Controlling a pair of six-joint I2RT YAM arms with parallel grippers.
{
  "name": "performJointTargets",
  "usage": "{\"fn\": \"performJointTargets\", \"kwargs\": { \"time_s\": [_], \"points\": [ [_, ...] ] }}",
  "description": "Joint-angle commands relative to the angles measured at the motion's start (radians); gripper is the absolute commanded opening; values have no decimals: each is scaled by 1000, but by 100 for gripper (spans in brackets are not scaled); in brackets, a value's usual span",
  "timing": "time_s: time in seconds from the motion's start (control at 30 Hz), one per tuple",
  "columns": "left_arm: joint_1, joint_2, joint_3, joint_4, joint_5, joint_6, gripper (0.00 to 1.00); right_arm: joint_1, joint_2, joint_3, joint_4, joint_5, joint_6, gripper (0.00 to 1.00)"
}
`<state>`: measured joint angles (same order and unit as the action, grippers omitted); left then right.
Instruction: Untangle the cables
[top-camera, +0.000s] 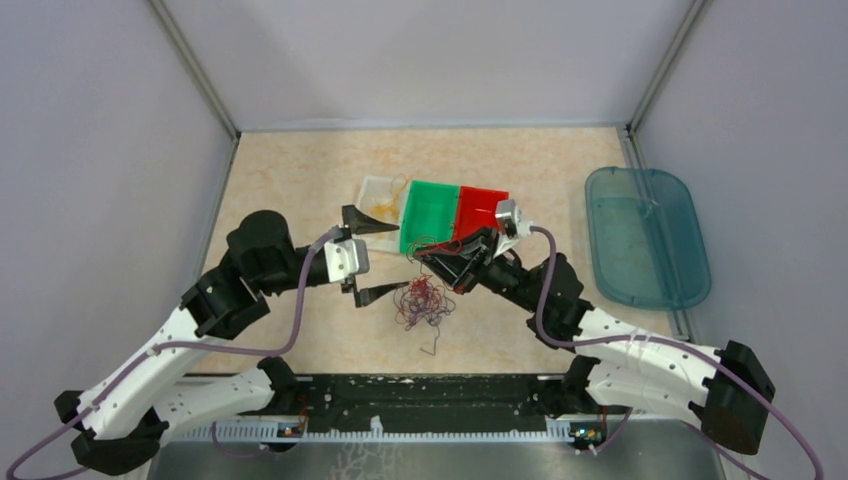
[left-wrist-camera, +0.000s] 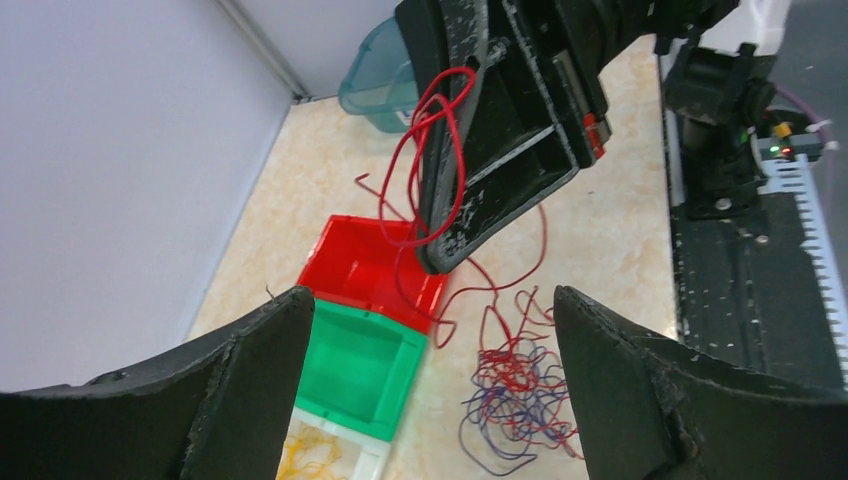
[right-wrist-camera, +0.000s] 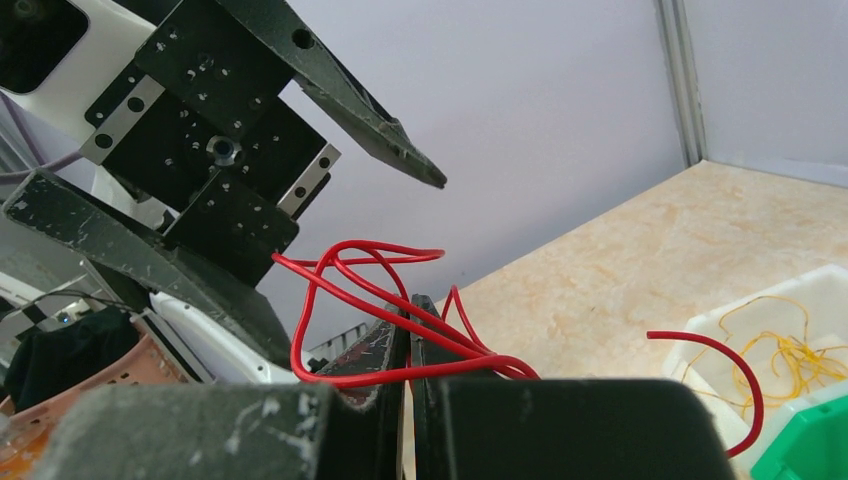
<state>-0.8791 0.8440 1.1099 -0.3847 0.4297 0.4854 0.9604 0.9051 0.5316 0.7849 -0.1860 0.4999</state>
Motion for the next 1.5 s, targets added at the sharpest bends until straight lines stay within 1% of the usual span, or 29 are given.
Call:
{"fn": "performJointTargets", "kwargs": {
  "time_s": [0.0, 0.13, 0.27, 0.33, 0.43, 0.47, 0.53, 0.57, 0.63, 0.77, 0.83, 0.93, 1.0, 1.03, 1.17, 1.33, 1.37, 1.4, 1.43, 1.47],
  "points": [
    [4, 27, -38, -6, 105, -103, 95, 10, 17, 64, 76, -43, 16, 0],
    [31, 78, -49, 43, 153, -219, 90, 9, 27, 71, 93, -57, 28, 0],
    [85, 129, -46, 55, 227, -301, 80, 10, 27, 79, 97, -65, 28, 0],
    [107, 142, -51, 70, 255, -323, 73, 10, 27, 83, 95, -71, 28, 0],
    [137, 148, -57, 120, 302, -363, 57, 11, 32, 85, 92, -76, 28, 0],
    [144, 149, -57, 132, 312, -372, 49, 10, 34, 85, 94, -80, 30, 0],
    [154, 154, -57, 145, 333, -390, 27, 10, 41, 87, 98, -84, 34, 0],
    [156, 155, -60, 147, 347, -397, 22, 11, 46, 90, 100, -86, 35, 0],
    [158, 157, -70, 165, 377, -417, 20, 11, 59, 104, 99, -99, 40, 0],
    [158, 158, -77, 185, 425, -426, 21, 11, 89, 129, 86, -127, 51, 0],
    [158, 156, -80, 181, 432, -413, 22, 11, 96, 135, 83, -133, 55, 0],
    [158, 145, -83, 153, 471, -376, 27, 11, 94, 134, 81, -132, 57, 0],
    [158, 137, -88, 139, 497, -362, 28, 11, 92, 135, 75, -132, 55, 0],
    [158, 133, -89, 130, 502, -352, 27, 11, 93, 136, 73, -134, 55, 0],
    [158, 125, -96, 137, 486, -351, 16, 11, 109, 147, 65, -153, 64, 0],
    [158, 130, -99, 184, 479, -373, 14, 16, 157, 181, 59, -201, 87, 0],
    [158, 133, -101, 191, 479, -374, 11, 19, 165, 187, 57, -208, 91, 0],
    [158, 133, -104, 201, 474, -376, 5, 22, 171, 192, 57, -216, 93, 0],
    [158, 131, -107, 210, 463, -378, 1, 25, 177, 199, 55, -223, 96, 0],
    [158, 129, -110, 218, 446, -380, 0, 28, 181, 205, 49, -229, 96, 1]
  ]
}}
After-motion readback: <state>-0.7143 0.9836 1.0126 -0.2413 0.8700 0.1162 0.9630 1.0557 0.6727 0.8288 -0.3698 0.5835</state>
